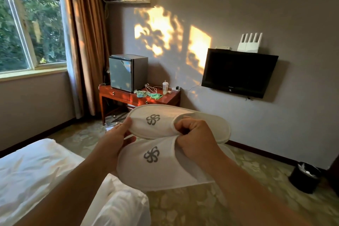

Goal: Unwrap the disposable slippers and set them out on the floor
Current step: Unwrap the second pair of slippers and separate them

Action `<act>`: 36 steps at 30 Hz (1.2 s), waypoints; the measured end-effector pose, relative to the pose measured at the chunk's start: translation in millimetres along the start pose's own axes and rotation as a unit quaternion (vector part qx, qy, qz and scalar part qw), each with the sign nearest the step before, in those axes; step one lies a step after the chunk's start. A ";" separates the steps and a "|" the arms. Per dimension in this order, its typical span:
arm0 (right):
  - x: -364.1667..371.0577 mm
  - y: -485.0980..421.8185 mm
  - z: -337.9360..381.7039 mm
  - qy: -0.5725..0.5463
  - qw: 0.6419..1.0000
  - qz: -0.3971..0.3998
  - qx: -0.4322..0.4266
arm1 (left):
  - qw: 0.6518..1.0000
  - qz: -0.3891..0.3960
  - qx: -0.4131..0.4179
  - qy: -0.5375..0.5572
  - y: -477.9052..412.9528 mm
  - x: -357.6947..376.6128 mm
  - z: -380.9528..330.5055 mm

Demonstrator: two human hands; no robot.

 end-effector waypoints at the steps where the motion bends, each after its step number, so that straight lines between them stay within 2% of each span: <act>1: 3.4 -13.7 -6.4 0.005 1.000 -0.002 -0.005 | 1.000 0.006 -0.004 0.000 -17.2 -2.9 -2.4; 8: 12.2 -85.9 -66.5 -0.002 1.000 -0.006 0.015 | 0.999 0.022 -0.021 0.021 -116.4 3.7 -8.8; 14: -2.4 -153.0 -130.7 0.004 0.999 -0.021 0.029 | 1.000 -0.010 -0.002 0.015 -204.3 15.5 -11.4; 16: -6.1 -182.1 -145.3 0.040 0.999 -0.015 0.001 | 1.000 -0.024 -0.001 0.014 -233.8 20.2 -15.7; 18: -9.5 -215.2 -153.2 0.076 0.995 0.006 -0.066 | 0.999 -0.042 0.003 0.016 -263.5 23.7 -21.9; 21: -12.0 -266.9 -164.7 0.140 0.974 0.051 -0.172 | 0.997 -0.069 0.012 0.022 -304.8 27.3 -30.7; 25: -10.3 -329.8 -180.8 0.161 0.947 0.090 -0.264 | 0.994 -0.096 0.035 0.045 -349.8 30.3 -44.6; 32: 12.7 -430.4 -215.9 0.106 0.929 0.160 -0.318 | 0.983 -0.151 0.058 0.092 -422.4 13.3 -77.9; 36: 39.7 -493.6 -235.4 0.174 0.904 0.211 -0.328 | 0.977 -0.168 0.065 0.116 -478.9 -4.5 -99.1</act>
Point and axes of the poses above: each hand's wrist, its own y-axis away from the middle knuckle, its own x-axis out of the palm, z = x × y, the point moved 7 cm from there along -y, towards the middle knuckle, and after that the axes turned 3 degrees about z, right-handed, at the moved point
